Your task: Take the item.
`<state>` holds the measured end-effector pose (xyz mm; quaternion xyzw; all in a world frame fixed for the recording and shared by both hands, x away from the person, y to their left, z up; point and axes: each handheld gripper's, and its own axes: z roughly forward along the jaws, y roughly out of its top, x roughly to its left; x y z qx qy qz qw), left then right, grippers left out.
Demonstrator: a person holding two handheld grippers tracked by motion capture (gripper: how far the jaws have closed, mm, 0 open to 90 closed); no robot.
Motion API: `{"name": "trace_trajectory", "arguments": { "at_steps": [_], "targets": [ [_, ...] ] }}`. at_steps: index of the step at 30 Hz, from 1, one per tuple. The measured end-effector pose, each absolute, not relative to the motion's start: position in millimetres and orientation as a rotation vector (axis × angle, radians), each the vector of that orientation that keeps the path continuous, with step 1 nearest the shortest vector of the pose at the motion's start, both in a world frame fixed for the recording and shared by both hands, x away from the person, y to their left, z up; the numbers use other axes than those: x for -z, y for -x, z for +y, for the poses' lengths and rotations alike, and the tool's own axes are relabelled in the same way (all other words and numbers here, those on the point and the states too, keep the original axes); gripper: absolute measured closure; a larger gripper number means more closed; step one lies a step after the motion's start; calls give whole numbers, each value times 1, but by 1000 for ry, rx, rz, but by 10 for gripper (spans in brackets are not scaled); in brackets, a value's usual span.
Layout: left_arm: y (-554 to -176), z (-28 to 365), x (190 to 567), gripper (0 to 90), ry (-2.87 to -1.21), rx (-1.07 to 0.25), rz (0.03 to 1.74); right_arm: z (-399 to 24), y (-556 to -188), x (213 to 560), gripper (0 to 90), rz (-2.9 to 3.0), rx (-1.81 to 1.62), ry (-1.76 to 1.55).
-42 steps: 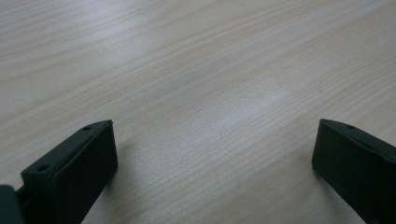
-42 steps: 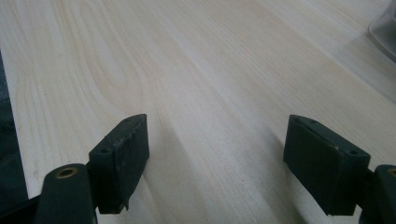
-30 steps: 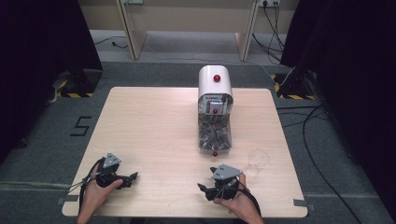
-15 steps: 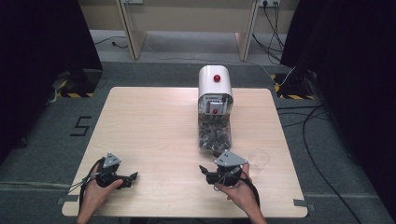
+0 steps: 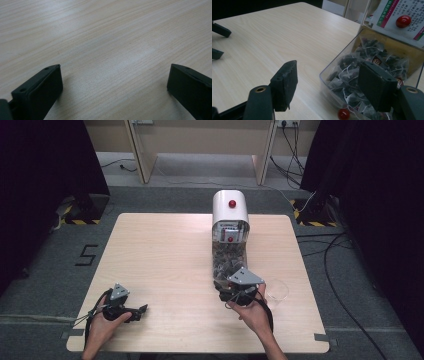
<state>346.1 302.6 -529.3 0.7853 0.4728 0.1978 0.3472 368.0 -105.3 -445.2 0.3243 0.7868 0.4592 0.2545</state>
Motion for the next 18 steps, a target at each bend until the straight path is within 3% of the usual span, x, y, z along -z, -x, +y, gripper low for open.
{"name": "trace_trajectory", "arguments": {
  "at_steps": [18],
  "targets": [
    [-346,303,529,0,-2037,-513,1227,-95,-403,456,434,2091,-1126,-975]
  ]
}}
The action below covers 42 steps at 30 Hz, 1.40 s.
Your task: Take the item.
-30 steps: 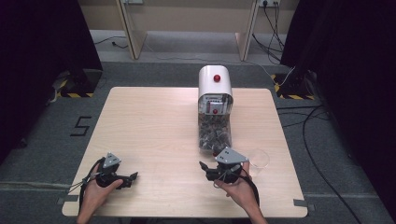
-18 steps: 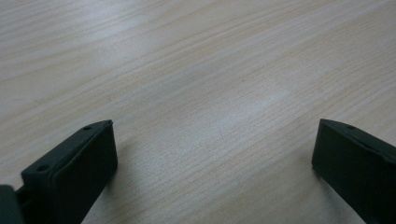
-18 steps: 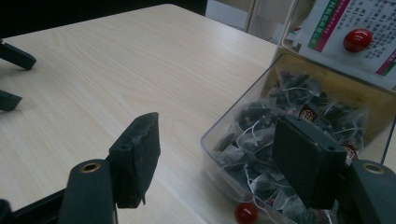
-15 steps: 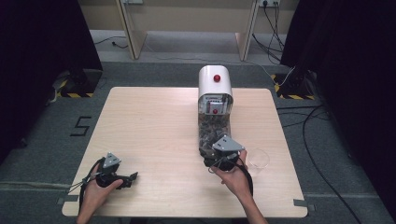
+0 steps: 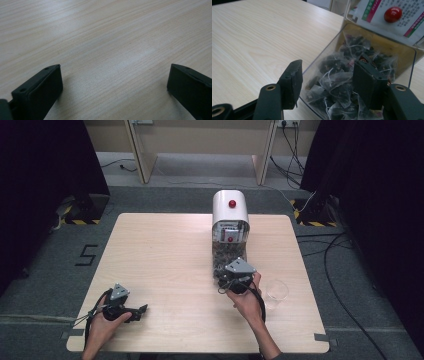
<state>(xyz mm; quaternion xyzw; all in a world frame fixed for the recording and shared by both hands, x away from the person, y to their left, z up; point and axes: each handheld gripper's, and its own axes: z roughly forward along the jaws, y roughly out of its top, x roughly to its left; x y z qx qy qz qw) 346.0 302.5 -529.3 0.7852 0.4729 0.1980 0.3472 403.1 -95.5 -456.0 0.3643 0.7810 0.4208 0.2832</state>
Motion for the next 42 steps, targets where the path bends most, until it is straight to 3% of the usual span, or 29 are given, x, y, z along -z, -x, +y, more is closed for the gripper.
{"name": "trace_trajectory", "arguments": {
  "at_steps": [28,31,42],
  "targets": [
    [-346,303,529,0,-2037,-514,1227,-93,-427,483,555,2104,-993,-1056],
    [-346,303,529,0,-2037,-514,1227,-96,-428,488,683,2118,-987,-1027],
    [-346,303,529,0,-2037,-513,1227,-100,-425,484,869,2115,-1038,-946]
  ]
}}
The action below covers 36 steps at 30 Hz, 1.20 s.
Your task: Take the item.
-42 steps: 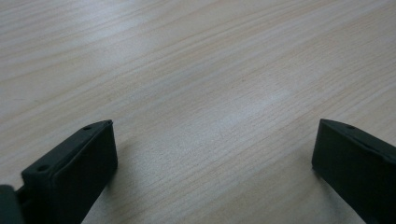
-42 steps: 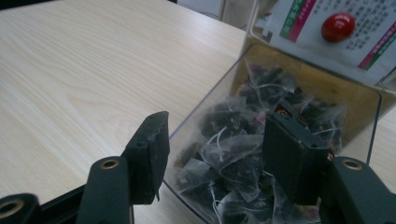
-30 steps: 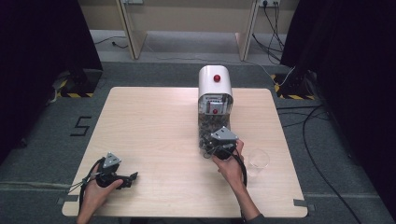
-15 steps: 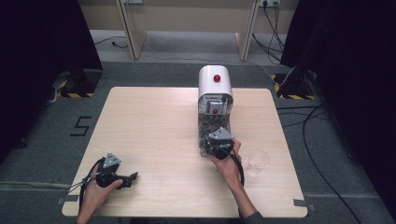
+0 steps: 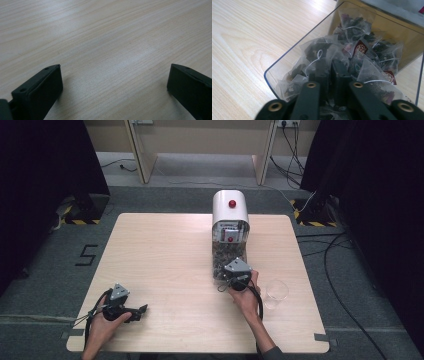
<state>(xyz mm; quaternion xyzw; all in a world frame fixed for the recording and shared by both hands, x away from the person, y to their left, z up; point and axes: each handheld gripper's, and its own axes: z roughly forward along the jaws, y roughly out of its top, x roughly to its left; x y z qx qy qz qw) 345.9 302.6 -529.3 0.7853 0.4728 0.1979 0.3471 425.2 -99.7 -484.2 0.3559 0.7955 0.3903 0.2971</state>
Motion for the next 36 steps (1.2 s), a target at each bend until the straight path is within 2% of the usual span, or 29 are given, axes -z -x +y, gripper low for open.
{"name": "trace_trajectory", "arguments": {
  "at_steps": [12,36],
  "targets": [
    [-346,303,529,0,-2037,-513,1226,-99,-414,467,899,2071,-1113,-888],
    [-346,303,529,0,-2038,-514,1227,-114,-391,425,900,1966,-1262,-838]
  ]
}}
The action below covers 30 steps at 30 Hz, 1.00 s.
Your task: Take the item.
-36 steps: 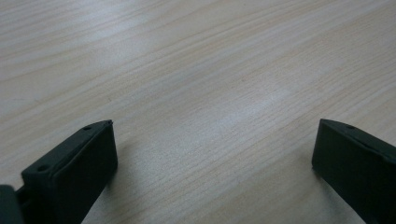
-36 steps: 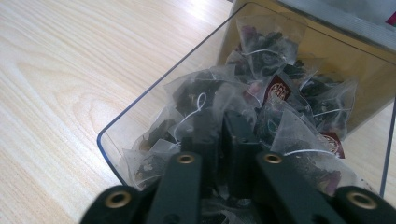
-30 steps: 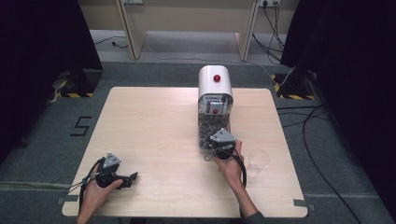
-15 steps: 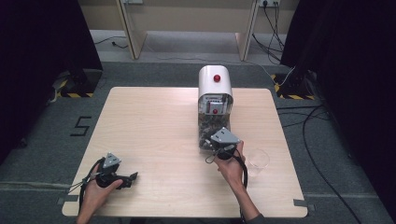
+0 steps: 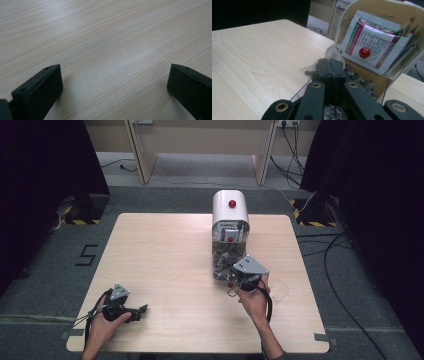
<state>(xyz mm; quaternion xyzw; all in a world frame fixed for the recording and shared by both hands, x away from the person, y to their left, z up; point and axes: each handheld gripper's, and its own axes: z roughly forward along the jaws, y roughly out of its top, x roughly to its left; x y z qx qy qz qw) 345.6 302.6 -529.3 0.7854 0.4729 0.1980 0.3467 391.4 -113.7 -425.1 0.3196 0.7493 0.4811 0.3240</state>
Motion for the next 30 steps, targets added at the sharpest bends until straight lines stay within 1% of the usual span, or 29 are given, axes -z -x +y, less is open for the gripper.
{"name": "trace_trajectory", "arguments": {
  "at_steps": [17,30],
  "targets": [
    [-345,303,529,0,-2037,-514,1227,-130,-371,404,900,1933,-1308,-814],
    [-345,303,529,0,-2037,-514,1227,-162,-355,399,900,1910,-1314,-846]
  ]
}}
